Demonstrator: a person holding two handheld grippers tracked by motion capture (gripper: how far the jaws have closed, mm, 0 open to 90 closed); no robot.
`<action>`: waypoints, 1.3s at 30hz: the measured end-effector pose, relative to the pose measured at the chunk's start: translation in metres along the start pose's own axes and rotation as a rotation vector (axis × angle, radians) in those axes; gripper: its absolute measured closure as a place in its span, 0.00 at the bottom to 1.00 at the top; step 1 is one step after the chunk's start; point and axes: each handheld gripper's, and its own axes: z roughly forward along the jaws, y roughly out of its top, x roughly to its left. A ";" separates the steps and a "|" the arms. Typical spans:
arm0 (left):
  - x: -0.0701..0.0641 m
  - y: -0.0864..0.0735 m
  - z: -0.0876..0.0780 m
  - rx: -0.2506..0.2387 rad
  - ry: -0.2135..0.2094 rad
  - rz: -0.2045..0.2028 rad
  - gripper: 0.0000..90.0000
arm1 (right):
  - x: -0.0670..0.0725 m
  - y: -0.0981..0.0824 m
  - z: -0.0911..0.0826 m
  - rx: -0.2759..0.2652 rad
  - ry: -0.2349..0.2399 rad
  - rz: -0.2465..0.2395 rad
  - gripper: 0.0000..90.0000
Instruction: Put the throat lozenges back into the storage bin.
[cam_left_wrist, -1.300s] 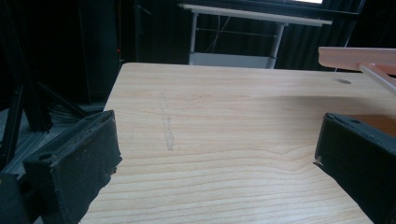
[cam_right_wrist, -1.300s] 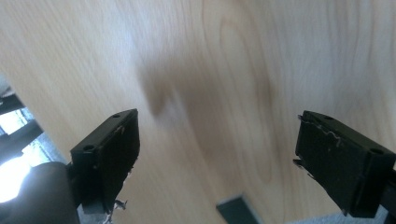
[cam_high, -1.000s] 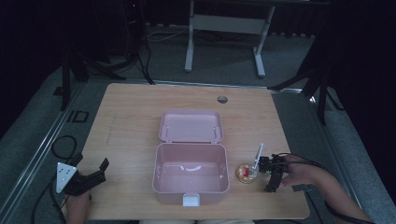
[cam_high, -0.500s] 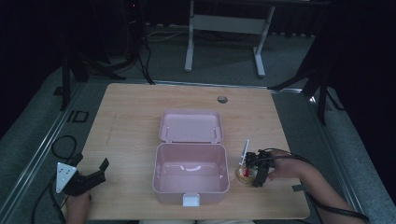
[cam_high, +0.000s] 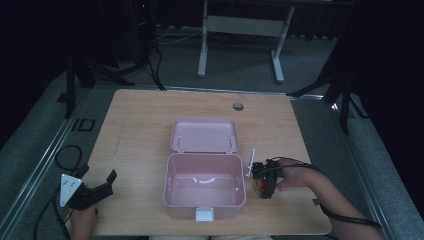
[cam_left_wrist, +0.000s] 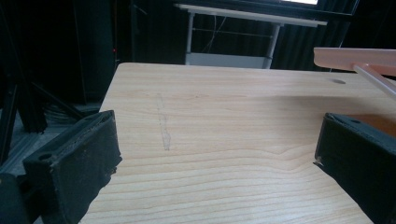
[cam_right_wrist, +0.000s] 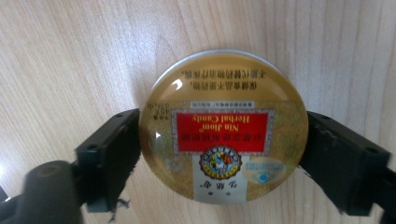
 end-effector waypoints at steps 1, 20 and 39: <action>0.000 0.000 0.000 0.000 0.000 -0.001 0.00 | 0.001 0.001 0.000 0.006 0.001 0.003 0.21; 0.000 0.000 0.000 0.002 0.002 0.003 0.00 | 0.008 -0.007 -0.037 0.038 0.021 0.011 0.22; 0.000 0.000 0.000 0.002 0.003 -0.002 0.00 | 0.018 -0.005 -0.125 0.012 -0.002 0.057 0.22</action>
